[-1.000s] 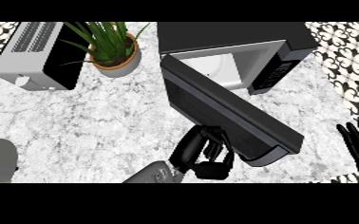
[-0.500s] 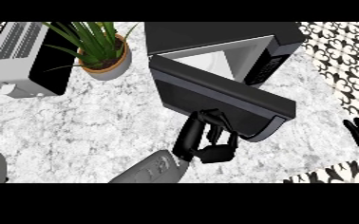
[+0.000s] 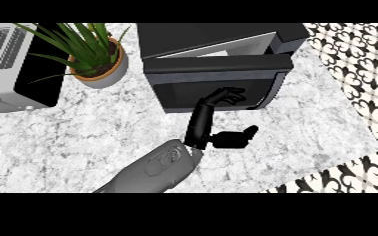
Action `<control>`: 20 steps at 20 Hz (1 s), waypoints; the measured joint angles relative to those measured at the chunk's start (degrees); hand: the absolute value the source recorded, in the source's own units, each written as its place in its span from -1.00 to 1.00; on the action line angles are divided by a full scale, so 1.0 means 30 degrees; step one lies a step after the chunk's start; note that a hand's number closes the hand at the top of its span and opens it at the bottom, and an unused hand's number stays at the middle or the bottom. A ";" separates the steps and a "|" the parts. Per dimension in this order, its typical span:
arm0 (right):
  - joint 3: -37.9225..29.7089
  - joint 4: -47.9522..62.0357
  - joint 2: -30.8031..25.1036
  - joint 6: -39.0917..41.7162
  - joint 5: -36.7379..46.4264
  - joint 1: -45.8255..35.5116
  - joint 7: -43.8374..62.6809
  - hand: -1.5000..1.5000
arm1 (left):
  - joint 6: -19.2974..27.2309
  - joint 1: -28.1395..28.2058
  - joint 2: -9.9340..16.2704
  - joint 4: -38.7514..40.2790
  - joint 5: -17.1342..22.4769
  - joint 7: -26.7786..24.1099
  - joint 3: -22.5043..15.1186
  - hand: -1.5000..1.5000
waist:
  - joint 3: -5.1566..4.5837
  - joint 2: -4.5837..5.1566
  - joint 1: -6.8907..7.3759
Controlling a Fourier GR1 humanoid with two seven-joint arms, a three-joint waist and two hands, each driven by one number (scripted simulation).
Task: Pick up the milk, place it into the microwave and close the microwave
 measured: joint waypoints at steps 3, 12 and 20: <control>-0.1151 -0.0372 -0.0988 -0.0683 0.1135 -0.0796 -0.0219 1.00 | 0.0590 -0.0600 -0.0001 0.0346 0.0785 0.0214 0.0318 -1.00 | -0.0021 0.0060 -0.0272; -0.2438 -0.0530 -0.2344 -0.1672 0.2748 -0.2355 -0.0493 1.00 | 0.1684 -0.1224 0.0000 0.0215 0.2858 -0.0692 0.0959 -1.00 | 0.0005 0.0413 -0.0503; -0.2697 -0.0106 -0.2902 -0.1851 0.3110 -0.3291 -0.0512 1.00 | 0.1781 -0.1472 -0.0004 0.0296 0.4005 -0.1620 0.0849 -1.00 | 0.0060 0.0615 -0.0487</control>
